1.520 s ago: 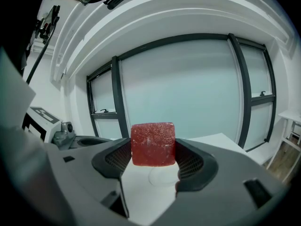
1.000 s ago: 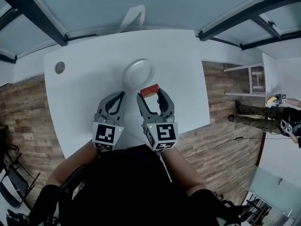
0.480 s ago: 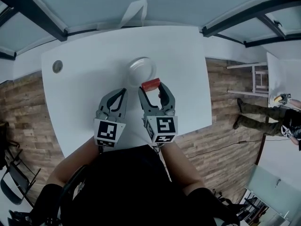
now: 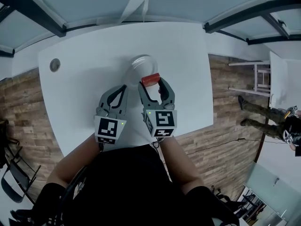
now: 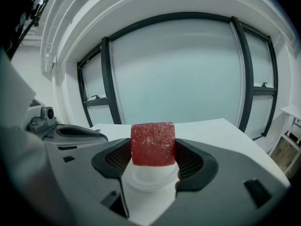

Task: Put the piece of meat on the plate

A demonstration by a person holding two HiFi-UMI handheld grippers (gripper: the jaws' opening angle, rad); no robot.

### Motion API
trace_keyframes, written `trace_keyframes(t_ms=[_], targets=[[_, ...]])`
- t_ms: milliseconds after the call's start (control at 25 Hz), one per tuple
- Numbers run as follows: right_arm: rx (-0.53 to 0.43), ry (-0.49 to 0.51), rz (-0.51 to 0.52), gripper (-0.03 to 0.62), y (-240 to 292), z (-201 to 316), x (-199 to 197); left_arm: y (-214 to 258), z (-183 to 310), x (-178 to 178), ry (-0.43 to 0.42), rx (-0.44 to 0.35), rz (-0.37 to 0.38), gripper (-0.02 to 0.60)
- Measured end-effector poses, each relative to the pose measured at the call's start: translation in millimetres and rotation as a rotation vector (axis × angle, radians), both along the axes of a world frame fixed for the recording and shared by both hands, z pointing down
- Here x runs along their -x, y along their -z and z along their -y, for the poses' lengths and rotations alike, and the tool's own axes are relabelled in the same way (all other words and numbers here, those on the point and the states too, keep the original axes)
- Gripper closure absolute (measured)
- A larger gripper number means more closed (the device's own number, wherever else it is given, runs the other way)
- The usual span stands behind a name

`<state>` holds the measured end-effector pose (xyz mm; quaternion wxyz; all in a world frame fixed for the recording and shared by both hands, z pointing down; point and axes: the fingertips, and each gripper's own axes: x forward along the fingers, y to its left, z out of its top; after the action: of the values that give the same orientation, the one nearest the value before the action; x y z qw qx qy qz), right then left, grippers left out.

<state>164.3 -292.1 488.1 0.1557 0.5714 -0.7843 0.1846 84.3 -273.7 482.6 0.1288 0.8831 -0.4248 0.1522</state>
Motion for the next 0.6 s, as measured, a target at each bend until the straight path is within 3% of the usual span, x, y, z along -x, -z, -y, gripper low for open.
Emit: trace_keyframes(t_ms=[600], targets=[[0.081,0.012,-0.042,0.303,-35.6,6.9,-1.4,-22.9,9.2,-5.7,-0.003,0.035,0.014,0.578]])
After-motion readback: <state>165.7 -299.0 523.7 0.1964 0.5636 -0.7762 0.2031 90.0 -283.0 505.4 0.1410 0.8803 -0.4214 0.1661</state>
